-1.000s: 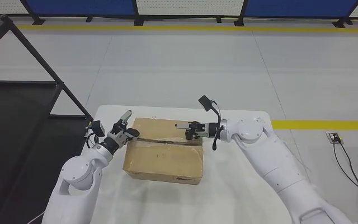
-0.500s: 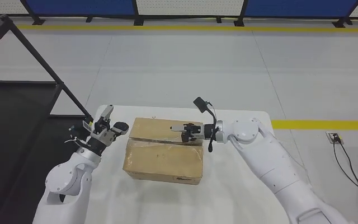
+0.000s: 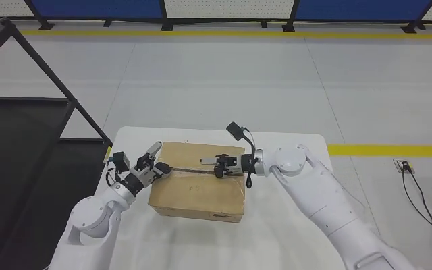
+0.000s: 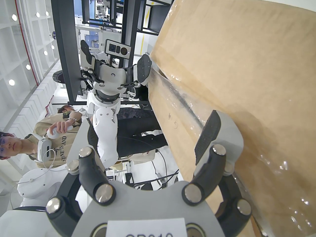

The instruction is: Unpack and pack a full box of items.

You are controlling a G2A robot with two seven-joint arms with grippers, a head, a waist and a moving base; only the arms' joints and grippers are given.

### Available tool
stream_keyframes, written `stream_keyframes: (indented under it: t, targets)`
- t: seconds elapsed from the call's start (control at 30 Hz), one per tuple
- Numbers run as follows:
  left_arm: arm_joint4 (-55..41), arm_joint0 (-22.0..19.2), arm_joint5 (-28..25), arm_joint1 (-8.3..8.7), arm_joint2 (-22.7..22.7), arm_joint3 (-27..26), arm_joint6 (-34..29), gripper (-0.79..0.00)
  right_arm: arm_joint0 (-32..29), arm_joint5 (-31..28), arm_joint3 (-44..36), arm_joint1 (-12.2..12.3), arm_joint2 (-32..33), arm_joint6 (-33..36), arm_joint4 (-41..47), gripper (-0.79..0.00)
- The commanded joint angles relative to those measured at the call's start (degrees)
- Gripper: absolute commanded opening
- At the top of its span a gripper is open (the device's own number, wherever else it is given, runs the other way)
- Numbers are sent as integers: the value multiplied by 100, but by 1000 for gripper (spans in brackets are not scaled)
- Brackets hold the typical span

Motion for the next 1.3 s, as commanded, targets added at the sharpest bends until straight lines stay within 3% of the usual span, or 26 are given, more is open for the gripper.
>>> stream_keyframes:
  t: [0.0, 0.27, 0.57, 0.77, 1.0, 1.27]
  targets:
    - [1, -128, 21, -7, 85, 149, 48, 0, 17, -18, 49, -35, -41, -13, 17, 0]
    - [-106, -384, 79, -29, 215, 418, 330, 0, 97, -58, 245, -193, -170, -169, 189, 0]
    - [-236, -149, -37, 10, -57, 277, 564, 0, 288, -54, 614, -480, -442, -262, 459, 0]
    - [-492, 213, -297, 45, -534, 20, 945, 0, 490, -142, 948, -734, -668, -236, 637, 0]
    - [-949, 935, -661, 70, -1186, -478, 1287, 0, 723, -298, 1383, -1061, -903, -333, 783, 0]
    - [-1235, 1445, -877, 72, -1463, -773, 1327, 0, 904, -463, 1928, -1485, -1166, -518, 896, 0]
